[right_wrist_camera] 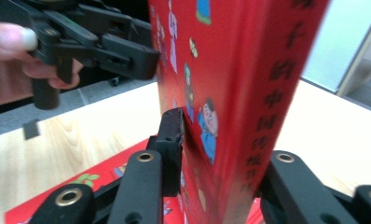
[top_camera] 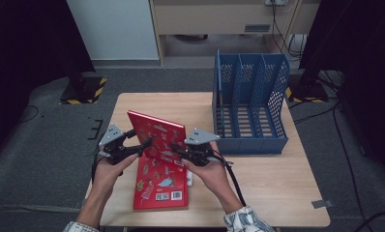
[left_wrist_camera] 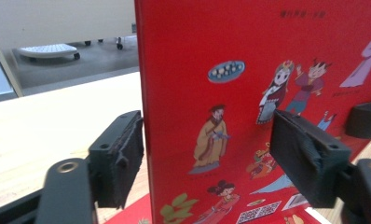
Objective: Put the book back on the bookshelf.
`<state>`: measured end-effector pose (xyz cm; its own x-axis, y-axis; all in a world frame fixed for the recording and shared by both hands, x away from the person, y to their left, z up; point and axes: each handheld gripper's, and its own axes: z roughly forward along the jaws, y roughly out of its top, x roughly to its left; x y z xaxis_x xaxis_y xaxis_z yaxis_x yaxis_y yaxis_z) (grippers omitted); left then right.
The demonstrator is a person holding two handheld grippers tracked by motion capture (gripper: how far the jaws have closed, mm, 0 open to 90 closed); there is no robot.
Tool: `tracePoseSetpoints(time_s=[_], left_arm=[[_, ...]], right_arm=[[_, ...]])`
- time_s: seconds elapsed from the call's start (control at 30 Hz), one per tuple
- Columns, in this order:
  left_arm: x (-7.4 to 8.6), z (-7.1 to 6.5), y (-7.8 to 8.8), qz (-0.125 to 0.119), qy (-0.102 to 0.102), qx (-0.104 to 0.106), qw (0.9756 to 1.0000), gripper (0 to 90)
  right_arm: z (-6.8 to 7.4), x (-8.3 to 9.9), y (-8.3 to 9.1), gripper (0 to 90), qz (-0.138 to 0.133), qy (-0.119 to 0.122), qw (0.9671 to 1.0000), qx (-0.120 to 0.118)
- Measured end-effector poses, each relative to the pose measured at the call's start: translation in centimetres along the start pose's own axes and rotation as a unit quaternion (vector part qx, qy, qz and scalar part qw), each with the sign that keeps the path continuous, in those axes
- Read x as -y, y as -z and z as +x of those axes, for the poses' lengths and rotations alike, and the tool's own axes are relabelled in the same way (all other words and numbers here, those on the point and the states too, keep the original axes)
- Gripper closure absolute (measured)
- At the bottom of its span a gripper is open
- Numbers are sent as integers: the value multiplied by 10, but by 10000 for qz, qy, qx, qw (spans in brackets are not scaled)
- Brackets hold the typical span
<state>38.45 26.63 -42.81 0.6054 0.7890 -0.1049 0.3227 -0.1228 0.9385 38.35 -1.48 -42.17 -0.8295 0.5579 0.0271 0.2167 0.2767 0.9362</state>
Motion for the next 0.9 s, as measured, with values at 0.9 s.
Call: tracePoseSetpoints(time_s=[0.9], left_arm=[[38, -5, 1, 257, 15, -302, 9992, 192]], right_arm=[[16, -4, -2, 636, -237, 74, 9996, -102]])
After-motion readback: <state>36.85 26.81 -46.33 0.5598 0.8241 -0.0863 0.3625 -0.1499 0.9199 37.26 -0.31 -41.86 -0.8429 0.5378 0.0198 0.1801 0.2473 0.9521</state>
